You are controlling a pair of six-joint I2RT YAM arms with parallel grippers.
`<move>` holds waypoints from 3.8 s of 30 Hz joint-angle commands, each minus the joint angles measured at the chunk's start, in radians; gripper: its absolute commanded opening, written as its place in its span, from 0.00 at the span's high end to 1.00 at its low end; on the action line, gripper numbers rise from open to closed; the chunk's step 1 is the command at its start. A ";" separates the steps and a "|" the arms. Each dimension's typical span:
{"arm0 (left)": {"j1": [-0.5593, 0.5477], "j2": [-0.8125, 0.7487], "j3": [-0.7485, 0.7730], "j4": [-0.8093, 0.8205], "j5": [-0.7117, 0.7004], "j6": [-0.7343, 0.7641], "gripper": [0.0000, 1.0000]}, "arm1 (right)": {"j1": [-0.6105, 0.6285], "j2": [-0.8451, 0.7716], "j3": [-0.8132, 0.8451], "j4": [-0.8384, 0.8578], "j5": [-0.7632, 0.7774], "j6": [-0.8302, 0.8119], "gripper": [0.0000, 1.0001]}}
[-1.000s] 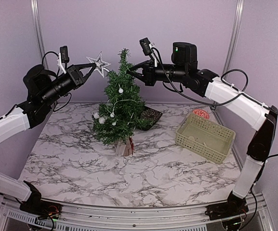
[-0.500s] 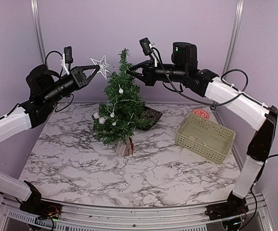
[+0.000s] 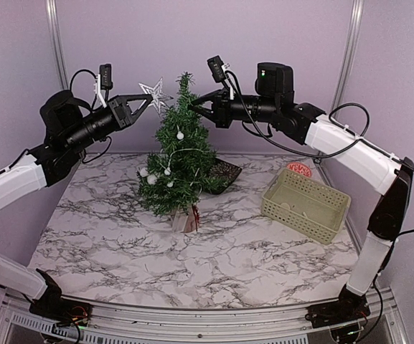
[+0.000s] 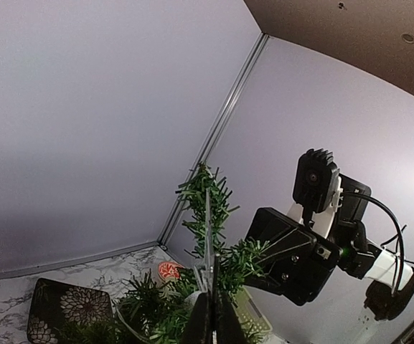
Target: Decorate the small christmas tree
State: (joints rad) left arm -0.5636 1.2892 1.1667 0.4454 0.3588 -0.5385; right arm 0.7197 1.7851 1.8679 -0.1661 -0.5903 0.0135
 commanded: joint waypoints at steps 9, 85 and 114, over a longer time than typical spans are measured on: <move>-0.064 0.059 0.136 -0.231 0.092 0.194 1.00 | 0.014 0.017 0.013 0.015 -0.006 -0.010 1.00; -0.033 -0.427 -0.626 -0.289 -0.181 -0.108 0.49 | -0.210 -0.260 -0.448 0.121 -0.005 0.295 0.31; -0.059 -0.246 -0.682 -0.064 -0.120 -0.118 0.83 | -0.229 0.076 -0.471 0.395 -0.223 0.502 0.46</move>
State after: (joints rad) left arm -0.6201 1.0336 0.4877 0.3344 0.2707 -0.6651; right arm 0.4934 1.8565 1.3811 0.1482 -0.7620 0.4683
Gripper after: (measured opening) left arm 0.206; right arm 0.553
